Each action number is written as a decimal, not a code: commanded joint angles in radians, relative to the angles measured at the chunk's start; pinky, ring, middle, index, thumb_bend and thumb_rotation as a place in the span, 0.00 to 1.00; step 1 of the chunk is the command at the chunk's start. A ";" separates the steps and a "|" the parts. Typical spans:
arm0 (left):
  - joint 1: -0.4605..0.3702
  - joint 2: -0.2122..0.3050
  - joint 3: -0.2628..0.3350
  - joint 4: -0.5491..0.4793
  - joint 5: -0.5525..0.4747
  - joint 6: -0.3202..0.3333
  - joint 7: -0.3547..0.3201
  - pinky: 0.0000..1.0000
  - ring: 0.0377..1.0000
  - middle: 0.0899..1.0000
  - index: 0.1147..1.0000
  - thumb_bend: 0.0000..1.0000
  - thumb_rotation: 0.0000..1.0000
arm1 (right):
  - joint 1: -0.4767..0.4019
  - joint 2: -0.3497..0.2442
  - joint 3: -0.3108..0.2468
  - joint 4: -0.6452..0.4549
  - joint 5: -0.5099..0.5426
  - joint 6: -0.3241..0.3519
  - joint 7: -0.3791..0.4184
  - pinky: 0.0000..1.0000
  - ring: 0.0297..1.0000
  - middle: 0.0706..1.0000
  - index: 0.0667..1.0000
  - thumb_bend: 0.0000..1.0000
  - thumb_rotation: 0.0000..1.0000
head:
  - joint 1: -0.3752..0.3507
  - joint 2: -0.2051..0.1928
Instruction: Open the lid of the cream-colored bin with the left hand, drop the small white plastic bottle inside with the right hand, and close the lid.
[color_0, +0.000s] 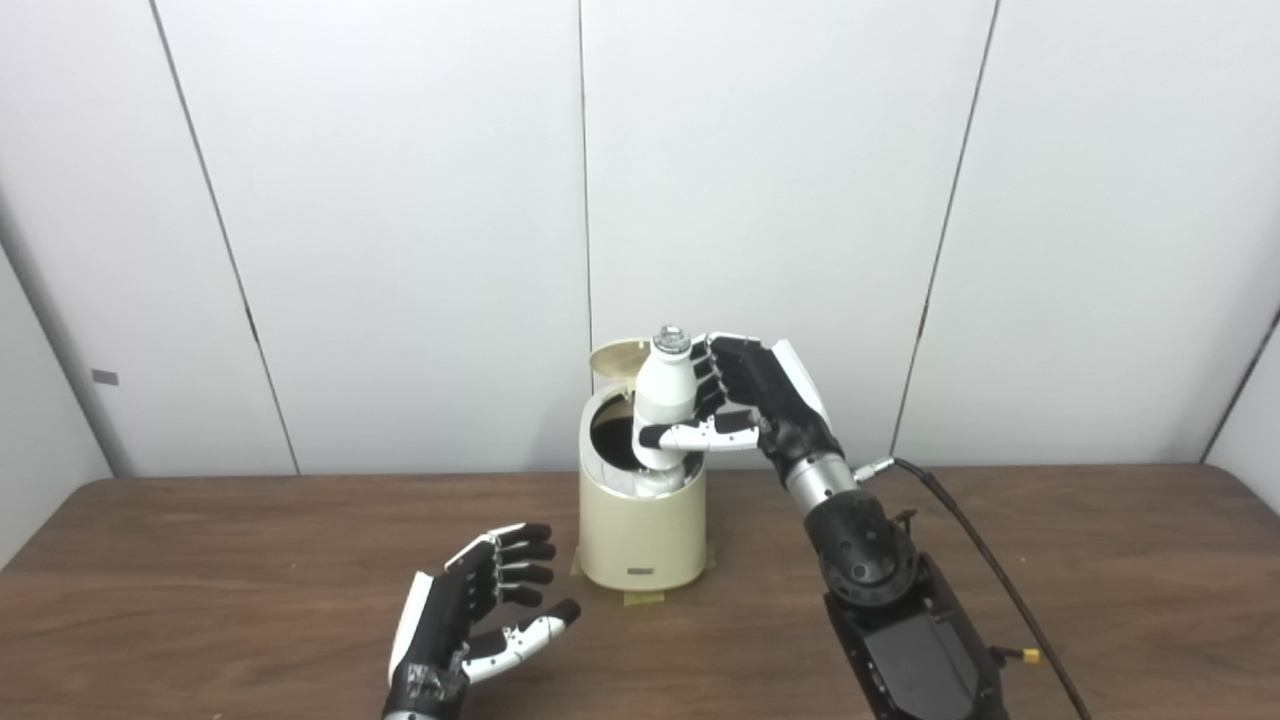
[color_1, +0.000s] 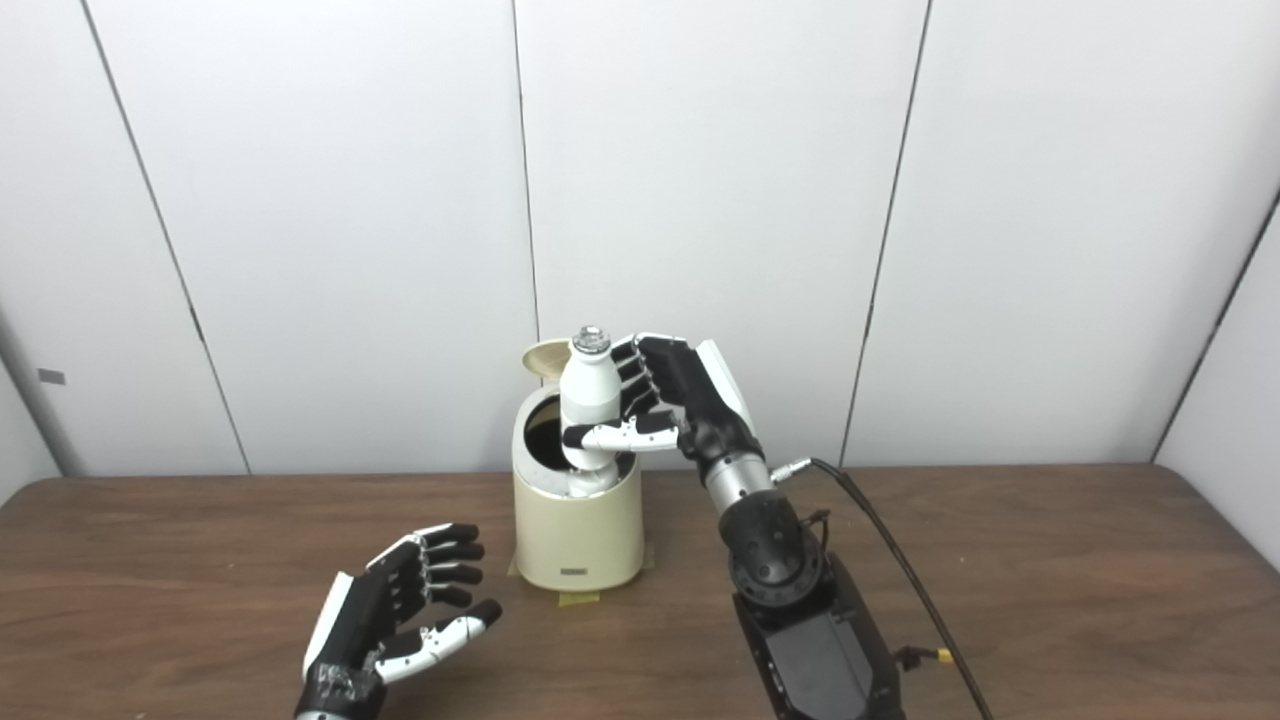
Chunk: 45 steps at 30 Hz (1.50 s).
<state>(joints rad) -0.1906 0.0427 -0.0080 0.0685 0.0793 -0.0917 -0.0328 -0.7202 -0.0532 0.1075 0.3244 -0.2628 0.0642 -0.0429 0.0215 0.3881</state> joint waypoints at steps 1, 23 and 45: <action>-0.042 -0.004 -0.001 -0.025 -0.001 -0.019 0.011 0.60 0.65 0.68 0.70 0.66 0.01 | -0.071 0.004 0.000 -0.006 -0.003 -0.063 -0.019 0.35 0.39 0.43 0.49 0.52 0.00 | 0.000 -0.001; -0.032 -0.008 -0.008 -0.052 0.000 0.004 0.008 0.58 0.65 0.69 0.70 0.66 0.01 | -0.163 0.001 0.002 0.181 -0.009 -0.178 -0.058 0.32 0.38 0.44 0.50 0.51 0.00 | 0.007 0.022; -0.028 -0.001 -0.010 -0.070 -0.001 0.023 0.002 0.58 0.64 0.68 0.70 0.66 0.01 | -0.142 -0.071 0.071 0.126 -0.030 -0.128 0.116 0.49 0.64 0.76 0.70 0.83 0.00 | 0.004 0.043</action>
<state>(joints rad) -0.1900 0.0405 -0.0156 0.0342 0.0754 -0.0566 -0.0361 -0.8136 -0.1096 0.1830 0.4912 -0.2976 -0.0462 0.0759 0.0245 0.4295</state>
